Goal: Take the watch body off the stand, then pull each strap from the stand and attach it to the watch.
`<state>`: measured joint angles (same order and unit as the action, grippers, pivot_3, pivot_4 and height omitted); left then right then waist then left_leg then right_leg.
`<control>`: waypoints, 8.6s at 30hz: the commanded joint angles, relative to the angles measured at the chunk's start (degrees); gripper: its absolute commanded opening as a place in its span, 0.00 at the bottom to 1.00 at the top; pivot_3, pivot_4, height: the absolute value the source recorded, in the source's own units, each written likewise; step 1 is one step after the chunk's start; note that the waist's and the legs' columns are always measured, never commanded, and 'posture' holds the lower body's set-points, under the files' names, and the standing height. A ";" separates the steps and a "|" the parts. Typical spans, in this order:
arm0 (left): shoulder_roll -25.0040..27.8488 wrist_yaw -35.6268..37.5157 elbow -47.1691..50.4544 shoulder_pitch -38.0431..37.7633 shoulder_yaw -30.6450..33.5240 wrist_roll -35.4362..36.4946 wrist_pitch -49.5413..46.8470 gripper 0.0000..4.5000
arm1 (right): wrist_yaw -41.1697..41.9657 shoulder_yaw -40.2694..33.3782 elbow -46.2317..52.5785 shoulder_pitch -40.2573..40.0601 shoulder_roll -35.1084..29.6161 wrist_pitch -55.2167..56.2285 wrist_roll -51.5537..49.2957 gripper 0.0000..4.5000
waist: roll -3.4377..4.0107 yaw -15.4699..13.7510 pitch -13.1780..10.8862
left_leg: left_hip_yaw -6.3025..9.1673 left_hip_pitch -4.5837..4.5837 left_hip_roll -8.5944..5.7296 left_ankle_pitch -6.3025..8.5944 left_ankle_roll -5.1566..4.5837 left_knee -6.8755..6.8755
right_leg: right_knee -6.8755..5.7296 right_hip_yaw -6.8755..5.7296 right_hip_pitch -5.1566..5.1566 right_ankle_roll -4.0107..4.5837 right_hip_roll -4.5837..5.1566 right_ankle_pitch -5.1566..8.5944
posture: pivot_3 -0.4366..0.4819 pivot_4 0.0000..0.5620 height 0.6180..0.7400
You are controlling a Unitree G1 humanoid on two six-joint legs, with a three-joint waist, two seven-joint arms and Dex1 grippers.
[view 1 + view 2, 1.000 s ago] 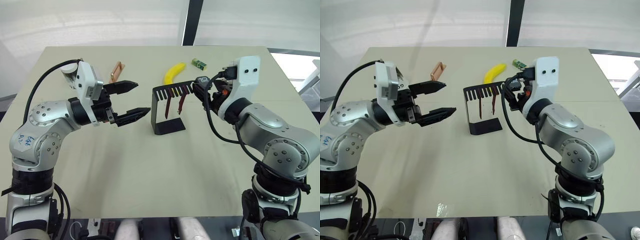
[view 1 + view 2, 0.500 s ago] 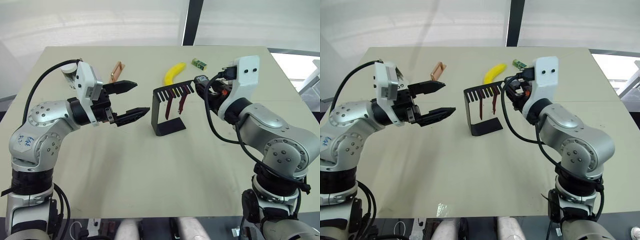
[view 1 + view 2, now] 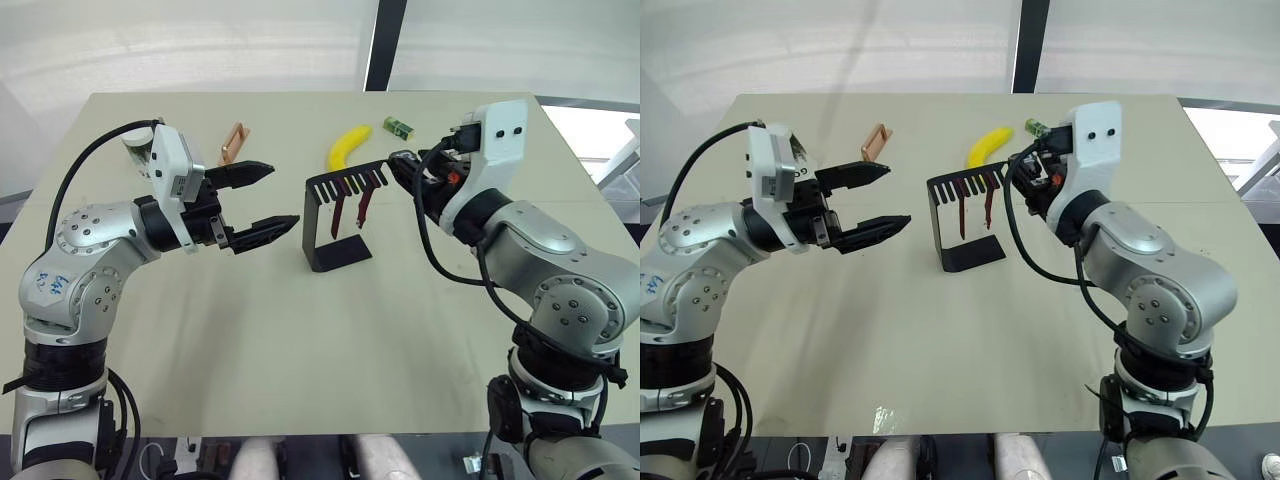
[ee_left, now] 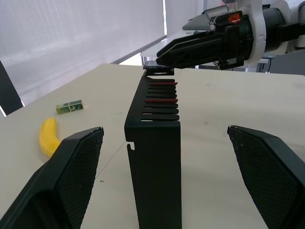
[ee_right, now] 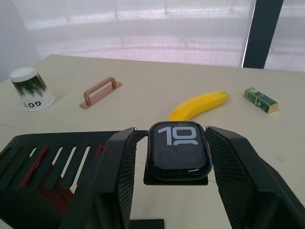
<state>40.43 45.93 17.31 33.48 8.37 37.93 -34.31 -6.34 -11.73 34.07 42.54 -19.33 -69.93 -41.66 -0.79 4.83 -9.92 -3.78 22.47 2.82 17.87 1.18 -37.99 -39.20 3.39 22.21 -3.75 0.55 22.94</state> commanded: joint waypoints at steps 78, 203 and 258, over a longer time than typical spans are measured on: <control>1.53 15.03 6.51 -1.47 -7.69 4.12 0.03 1.00 | 9.59 -13.13 8.07 -45.42 -5.68 14.91 3.28 0.35 | 0.00 -0.31 0.00 | 0.01 0.28 -0.04 -0.11 0.04 -0.02 | 0.13 0.18 0.19 0.00 -0.14 0.00 | 0.48 0.27 1.00; -28.68 -32.97 -9.03 -3.82 -14.58 -30.19 3.23 1.00 | 44.78 -9.98 3.06 -45.45 -22.03 34.70 -1.06 0.99 | -0.16 -3.33 -0.07 | 0.07 -1.16 -0.07 0.09 -0.21 0.12 | 1.22 0.14 -1.65 -0.13 -0.12 -0.05 | 0.48 0.27 1.00; -35.35 -35.34 -9.83 -3.30 -13.57 -31.85 2.71 0.22 | 41.94 -8.97 4.13 -41.89 -21.98 32.31 -3.99 1.00 | -0.17 -3.34 -0.07 | 0.07 -1.15 -0.07 0.09 -0.21 0.14 | 1.25 0.14 -1.65 -0.13 -0.12 -0.05 | 0.48 0.27 1.00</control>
<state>5.32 10.94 6.10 28.99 -5.59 6.37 -32.83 36.67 -20.50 35.97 -0.04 -41.27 -37.72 -44.55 -0.96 1.50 -10.00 -3.71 21.32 2.75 17.96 0.96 -37.85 -37.94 3.53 20.56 -3.88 0.43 22.89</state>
